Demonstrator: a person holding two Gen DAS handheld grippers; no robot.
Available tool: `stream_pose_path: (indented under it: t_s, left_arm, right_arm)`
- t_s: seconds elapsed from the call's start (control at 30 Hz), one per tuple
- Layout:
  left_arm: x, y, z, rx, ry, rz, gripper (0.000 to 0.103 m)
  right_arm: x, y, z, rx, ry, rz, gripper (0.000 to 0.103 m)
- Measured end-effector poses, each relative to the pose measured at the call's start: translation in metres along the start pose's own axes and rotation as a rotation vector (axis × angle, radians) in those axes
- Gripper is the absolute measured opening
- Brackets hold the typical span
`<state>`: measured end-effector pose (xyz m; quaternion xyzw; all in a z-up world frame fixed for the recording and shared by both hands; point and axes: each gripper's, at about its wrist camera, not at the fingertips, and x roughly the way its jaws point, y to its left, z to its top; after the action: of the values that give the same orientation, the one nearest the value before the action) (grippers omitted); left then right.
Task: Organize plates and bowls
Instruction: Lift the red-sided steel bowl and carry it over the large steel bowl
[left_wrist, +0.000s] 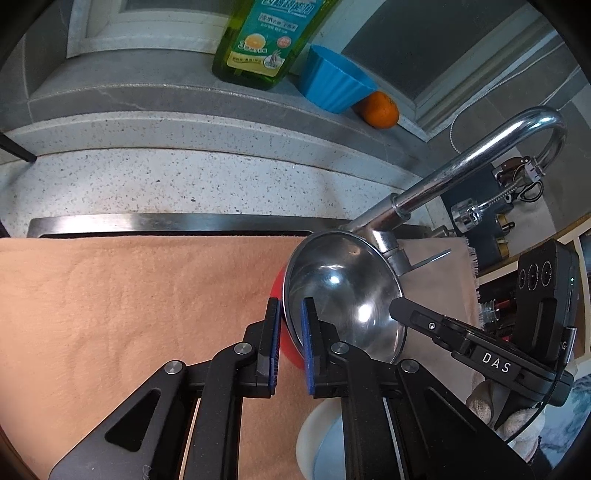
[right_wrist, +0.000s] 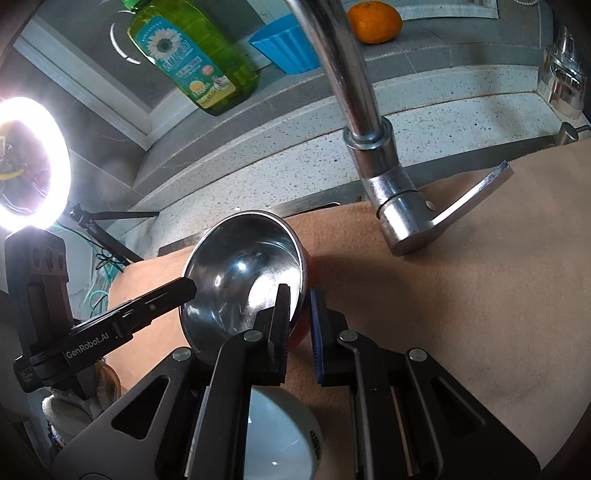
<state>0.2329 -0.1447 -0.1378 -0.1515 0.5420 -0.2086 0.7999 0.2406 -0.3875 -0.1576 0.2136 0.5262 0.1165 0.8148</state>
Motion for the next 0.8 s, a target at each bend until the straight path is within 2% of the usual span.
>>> stream_pose_path:
  t_s: [0.43, 0.8]
  left_arm:
    - [-0.056, 0.002, -0.015, 0.011, -0.073, -0.028, 0.009]
    - [-0.107, 0.013, -0.049, 0.01, -0.127, -0.035, 0.009]
  right_arm:
    - [-0.036, 0.039, -0.021, -0.051, -0.035, 0.034, 0.01]
    - [-0.059, 0.084, -0.058, -0.099, -0.053, 0.064, 0.011]
